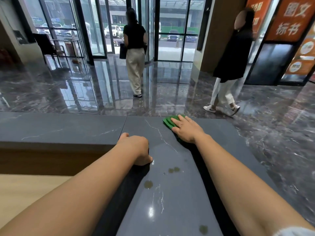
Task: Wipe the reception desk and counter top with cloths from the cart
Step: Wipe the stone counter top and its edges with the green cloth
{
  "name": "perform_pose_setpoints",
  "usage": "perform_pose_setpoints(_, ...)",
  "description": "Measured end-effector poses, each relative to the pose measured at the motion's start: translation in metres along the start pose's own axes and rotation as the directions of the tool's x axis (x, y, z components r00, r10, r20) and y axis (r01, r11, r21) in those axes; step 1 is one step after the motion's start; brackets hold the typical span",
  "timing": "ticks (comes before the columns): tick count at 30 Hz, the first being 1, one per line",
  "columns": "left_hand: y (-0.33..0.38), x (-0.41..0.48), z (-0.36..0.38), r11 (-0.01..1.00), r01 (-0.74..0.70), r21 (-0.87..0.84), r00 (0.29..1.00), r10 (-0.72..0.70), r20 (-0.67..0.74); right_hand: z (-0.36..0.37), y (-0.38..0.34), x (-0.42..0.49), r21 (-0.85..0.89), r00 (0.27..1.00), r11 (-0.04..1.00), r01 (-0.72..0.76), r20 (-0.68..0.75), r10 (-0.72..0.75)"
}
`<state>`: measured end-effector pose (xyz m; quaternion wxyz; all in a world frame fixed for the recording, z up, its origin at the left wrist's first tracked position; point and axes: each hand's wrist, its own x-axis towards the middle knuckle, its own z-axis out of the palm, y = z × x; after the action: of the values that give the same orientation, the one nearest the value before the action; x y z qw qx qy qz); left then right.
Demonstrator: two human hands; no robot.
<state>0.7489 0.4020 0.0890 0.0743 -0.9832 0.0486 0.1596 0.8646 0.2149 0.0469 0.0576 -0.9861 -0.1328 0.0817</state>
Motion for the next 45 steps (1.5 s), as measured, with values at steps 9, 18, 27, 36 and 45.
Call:
perform_pose_setpoints(9,-0.001,0.002,0.002,0.999,0.011,-0.03,0.999,-0.01,0.043,-0.018,0.103,-0.004,0.085,0.915,0.916,-0.391,-0.073,0.397)
perform_pose_setpoints(18,0.001,-0.004,-0.003,0.999,0.003,-0.035,0.997,-0.001,0.079,-0.008,0.041,-0.01,0.086,0.883,0.892,-0.443,-0.128,0.451)
perform_pose_setpoints(27,0.007,-0.003,-0.006,0.999,0.038,-0.01,0.995,-0.037,0.088,-0.003,0.0,-0.026,0.041,0.988,0.988,-0.147,-0.037,0.149)
perform_pose_setpoints(36,0.003,-0.001,-0.001,0.999,0.046,-0.016,0.992,-0.044,0.118,-0.02,0.105,-0.047,0.154,0.828,0.833,-0.531,-0.112,0.549)
perform_pose_setpoints(45,0.004,-0.001,-0.004,1.0,0.006,-0.021,0.996,-0.004,0.087,-0.005,0.061,-0.07,0.131,0.835,0.843,-0.522,-0.125,0.537)
